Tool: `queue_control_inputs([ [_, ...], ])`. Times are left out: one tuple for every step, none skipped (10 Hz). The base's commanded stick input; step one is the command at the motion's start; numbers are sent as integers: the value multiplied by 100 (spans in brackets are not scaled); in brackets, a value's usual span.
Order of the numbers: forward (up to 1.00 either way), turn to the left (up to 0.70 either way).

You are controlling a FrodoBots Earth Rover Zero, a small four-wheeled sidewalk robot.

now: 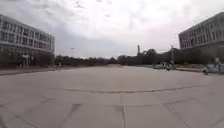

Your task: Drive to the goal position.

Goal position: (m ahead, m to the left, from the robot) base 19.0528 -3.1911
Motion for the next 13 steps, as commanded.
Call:
queue_control_inputs([
  [70,0],
  [70,0],
  [70,0],
  [70,0],
  [70,0],
  [70,0],
  [70,0],
  [70,0],
  [70,0],
  [70,0],
  [70,0],
  [70,0],
  [70,0],
])
